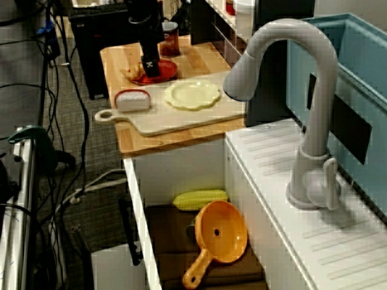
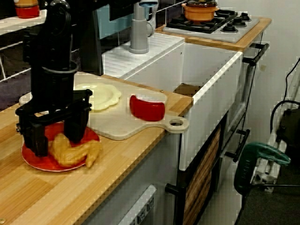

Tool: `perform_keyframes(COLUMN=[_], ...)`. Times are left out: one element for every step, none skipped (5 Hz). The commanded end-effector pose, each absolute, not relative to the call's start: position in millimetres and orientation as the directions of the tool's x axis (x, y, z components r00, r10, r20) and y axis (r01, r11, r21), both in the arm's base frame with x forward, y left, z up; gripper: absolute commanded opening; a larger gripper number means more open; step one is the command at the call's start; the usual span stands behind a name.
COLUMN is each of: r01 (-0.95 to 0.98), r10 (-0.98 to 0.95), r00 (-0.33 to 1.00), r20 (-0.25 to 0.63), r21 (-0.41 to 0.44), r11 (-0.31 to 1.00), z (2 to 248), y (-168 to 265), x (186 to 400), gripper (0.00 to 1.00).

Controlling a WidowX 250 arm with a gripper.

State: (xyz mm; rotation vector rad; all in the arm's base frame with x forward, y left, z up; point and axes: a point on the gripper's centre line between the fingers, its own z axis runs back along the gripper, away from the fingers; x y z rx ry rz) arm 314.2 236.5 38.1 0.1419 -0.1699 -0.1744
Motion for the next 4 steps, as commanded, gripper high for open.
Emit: perform_keyframes(r01=[0.149, 0.150, 0.147, 0.120], r10=[-0.183, -0.184, -0.182, -0.156], r00=[0.966, 0.965, 0.966, 0.969], r20=[0.183, 0.185, 0.185, 0.194], r21=[0.184, 0.184, 0.189, 0.186], r11=[0.972, 0.971, 0.971, 0.975], z=[60.1, 59.5, 59.7, 60.7], y=[247.3, 247.1, 247.3, 248.9], x=[316.3, 312.9, 311.2, 310.2], gripper=[1.00, 1.00, 1.00, 0.00])
